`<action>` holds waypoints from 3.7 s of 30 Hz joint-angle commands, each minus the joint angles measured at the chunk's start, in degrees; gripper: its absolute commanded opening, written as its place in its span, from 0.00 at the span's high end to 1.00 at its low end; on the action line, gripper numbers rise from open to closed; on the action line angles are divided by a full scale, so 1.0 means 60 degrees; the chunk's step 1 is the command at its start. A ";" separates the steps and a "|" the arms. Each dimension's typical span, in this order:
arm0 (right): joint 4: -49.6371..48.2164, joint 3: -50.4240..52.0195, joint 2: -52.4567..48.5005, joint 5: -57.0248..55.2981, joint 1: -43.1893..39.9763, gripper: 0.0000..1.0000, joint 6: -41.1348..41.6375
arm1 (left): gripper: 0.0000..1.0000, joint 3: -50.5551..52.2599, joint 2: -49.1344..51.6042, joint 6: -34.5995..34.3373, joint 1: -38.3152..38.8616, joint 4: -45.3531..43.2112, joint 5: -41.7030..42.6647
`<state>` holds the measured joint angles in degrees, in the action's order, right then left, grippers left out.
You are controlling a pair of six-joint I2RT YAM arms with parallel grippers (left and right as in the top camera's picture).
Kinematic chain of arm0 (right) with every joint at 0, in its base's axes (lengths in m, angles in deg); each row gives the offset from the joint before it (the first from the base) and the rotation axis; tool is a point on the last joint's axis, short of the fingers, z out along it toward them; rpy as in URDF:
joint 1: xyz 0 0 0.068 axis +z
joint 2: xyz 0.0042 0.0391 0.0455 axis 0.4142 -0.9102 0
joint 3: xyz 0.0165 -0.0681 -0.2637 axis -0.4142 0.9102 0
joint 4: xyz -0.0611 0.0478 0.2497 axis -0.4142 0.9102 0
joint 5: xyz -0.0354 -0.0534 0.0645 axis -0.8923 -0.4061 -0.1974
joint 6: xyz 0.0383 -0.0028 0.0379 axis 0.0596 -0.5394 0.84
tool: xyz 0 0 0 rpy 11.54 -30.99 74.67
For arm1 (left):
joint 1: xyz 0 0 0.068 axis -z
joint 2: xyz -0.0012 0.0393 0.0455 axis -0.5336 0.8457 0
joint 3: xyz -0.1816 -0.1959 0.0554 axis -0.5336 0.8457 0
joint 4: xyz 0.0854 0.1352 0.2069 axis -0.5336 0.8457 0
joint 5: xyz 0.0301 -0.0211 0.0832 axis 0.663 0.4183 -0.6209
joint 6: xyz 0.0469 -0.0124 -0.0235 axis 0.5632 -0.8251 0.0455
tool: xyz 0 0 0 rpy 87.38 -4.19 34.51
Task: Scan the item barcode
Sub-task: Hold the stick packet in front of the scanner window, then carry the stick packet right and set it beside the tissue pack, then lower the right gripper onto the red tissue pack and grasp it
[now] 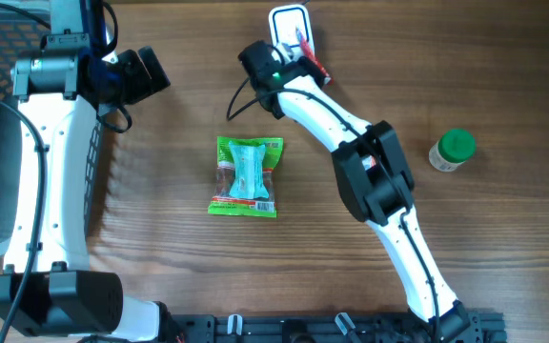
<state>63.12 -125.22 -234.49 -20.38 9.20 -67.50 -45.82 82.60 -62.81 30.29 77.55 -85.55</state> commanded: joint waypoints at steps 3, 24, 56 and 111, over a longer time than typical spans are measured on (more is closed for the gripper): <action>-0.0080 -0.0131 -0.0266 0.0554 0.0011 0.96 -0.0120 | 0.00 0.0022 0.0000 0.0149 -0.0026 -0.0022 -0.0058; 0.3082 -0.0153 0.5876 0.5286 -0.0947 0.96 0.2590 | 0.00 0.0022 0.0000 0.0153 -0.0026 -0.0025 -0.0058; 0.4288 0.7045 0.6739 0.6641 -0.4608 0.56 0.4663 | 0.00 0.0026 0.0000 0.0149 -0.0026 -0.0022 -0.0058; 0.2590 0.7519 0.7577 1.2083 -0.3388 0.35 0.4288 | 0.00 0.0026 0.0000 0.0149 -0.0026 -0.0022 -0.0062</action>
<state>77.44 -78.75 -191.50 51.31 -8.18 -41.05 -45.82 82.60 -62.79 30.29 77.55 -85.55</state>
